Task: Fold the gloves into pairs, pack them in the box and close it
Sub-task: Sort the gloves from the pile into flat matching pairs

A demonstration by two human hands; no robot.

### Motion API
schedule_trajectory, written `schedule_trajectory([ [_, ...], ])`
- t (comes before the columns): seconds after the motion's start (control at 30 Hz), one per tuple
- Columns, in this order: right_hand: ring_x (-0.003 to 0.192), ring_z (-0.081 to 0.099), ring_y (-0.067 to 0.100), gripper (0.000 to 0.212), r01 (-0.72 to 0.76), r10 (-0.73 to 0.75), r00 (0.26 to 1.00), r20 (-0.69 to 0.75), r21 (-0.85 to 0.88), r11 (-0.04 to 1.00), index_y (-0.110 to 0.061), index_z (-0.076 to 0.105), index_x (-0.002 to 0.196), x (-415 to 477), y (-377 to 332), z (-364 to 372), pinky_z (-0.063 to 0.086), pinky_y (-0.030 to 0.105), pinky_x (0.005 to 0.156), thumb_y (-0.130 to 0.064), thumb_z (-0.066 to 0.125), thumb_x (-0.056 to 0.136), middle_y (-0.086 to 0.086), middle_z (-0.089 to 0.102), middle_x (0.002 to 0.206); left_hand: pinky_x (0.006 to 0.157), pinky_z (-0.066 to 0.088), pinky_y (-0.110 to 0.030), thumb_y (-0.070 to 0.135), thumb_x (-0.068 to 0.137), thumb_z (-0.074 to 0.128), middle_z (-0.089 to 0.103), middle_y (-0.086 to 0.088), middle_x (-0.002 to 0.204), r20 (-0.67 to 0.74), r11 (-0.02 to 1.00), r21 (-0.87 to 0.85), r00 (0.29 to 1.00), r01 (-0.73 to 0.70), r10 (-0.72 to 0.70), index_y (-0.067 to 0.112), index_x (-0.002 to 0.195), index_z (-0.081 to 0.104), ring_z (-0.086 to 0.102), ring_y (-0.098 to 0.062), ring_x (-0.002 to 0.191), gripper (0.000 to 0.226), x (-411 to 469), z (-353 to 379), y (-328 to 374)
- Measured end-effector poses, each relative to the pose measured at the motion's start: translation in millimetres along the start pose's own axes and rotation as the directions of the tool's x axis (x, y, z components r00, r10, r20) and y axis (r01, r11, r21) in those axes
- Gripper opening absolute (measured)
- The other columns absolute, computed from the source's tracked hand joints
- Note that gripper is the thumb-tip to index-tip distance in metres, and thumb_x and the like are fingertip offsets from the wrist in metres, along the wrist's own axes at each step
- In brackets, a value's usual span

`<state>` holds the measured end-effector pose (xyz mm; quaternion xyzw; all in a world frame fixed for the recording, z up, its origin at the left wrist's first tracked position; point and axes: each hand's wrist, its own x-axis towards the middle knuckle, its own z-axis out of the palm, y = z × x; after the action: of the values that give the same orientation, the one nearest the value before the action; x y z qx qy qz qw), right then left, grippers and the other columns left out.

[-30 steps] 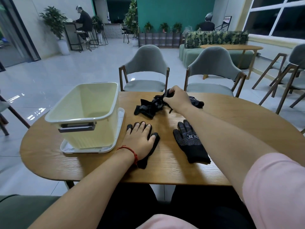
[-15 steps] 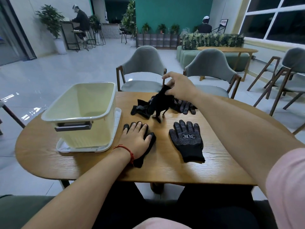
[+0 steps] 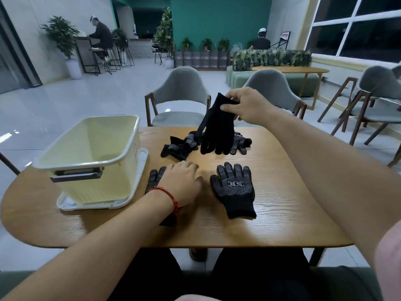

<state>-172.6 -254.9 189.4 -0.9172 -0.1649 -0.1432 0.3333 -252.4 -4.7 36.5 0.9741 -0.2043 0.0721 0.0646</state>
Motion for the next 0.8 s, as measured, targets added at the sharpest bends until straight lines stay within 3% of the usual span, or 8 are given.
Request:
schedule_trajectory([
  [0.07,0.059,0.066,0.011,0.009,-0.021,0.021,1.000,0.020,0.020,1.000,-0.018,0.076,0.107,-4,1,-7,0.059,0.031,0.065,-0.025,0.074,0.101,-0.002,0.075,0.083,0.113,0.039,-0.043,0.046,0.103,0.039,0.057,-0.001,0.148,-0.013,0.997,-0.032,0.998,-0.063,0.063,0.022,0.144,0.055,0.053,-0.026,0.134,0.051,-1,3,29],
  [0.2,0.058,0.063,0.013,0.012,-0.074,0.066,0.992,0.111,0.061,0.995,-0.017,0.076,0.109,-14,2,-20,0.060,0.034,0.066,-0.027,0.073,0.103,-0.003,0.074,0.082,0.106,0.047,-0.043,0.040,0.102,0.049,0.063,-0.001,0.138,-0.055,0.975,-0.210,0.996,-0.075,0.065,0.024,0.141,0.056,0.059,-0.028,0.125,0.043,-2,6,54],
  [0.37,0.069,0.065,0.017,0.011,-0.128,0.106,0.971,0.215,0.091,0.987,-0.019,0.077,0.109,-25,7,-26,0.060,0.030,0.069,-0.024,0.067,0.106,-0.006,0.075,0.083,0.100,0.054,-0.041,0.032,0.100,0.056,0.066,0.010,0.136,-0.141,0.861,-0.492,0.988,-0.128,0.066,0.039,0.144,0.048,0.062,-0.018,0.123,0.046,4,-1,55],
  [0.53,0.068,0.062,0.021,0.030,-0.228,0.182,0.931,0.317,0.113,0.967,0.004,0.066,0.114,-31,12,-24,0.058,0.031,0.061,-0.019,0.047,0.112,0.006,0.070,0.085,0.100,0.054,-0.042,0.037,0.102,0.053,0.063,0.008,0.136,-0.032,0.911,-0.400,0.995,-0.100,0.095,0.034,0.136,0.057,0.063,-0.023,0.120,0.035,7,10,57],
  [0.63,0.087,0.072,0.024,0.034,-0.192,0.194,0.949,0.248,-0.030,0.981,-0.006,0.070,0.112,-25,15,-20,0.063,0.034,0.068,-0.029,0.044,0.113,0.007,0.076,0.098,0.102,0.051,-0.040,0.039,0.103,0.052,0.061,0.003,0.134,0.004,0.938,-0.324,0.992,-0.121,0.129,0.029,0.134,0.060,0.059,-0.025,0.121,0.034,-2,27,57],
  [0.7,0.096,0.073,0.027,0.033,-0.137,0.168,0.963,0.212,-0.153,0.979,-0.015,0.071,0.112,-21,17,-18,0.066,0.044,0.079,-0.035,0.045,0.112,0.006,0.075,0.106,0.102,0.049,-0.041,0.044,0.103,0.049,0.060,0.001,0.134,-0.017,0.959,-0.242,0.989,-0.149,0.150,0.027,0.134,0.059,0.055,-0.025,0.125,0.037,-7,39,58],
  [0.8,0.093,0.068,0.027,0.025,-0.044,0.074,0.991,0.114,-0.250,0.967,-0.015,0.068,0.110,-21,14,-20,0.055,0.040,0.078,-0.034,0.051,0.112,0.003,0.072,0.099,0.108,0.046,-0.044,0.051,0.100,0.040,0.060,0.002,0.138,-0.077,0.968,-0.188,0.985,-0.166,0.154,0.025,0.134,0.058,0.053,-0.025,0.129,0.047,-14,54,61],
])
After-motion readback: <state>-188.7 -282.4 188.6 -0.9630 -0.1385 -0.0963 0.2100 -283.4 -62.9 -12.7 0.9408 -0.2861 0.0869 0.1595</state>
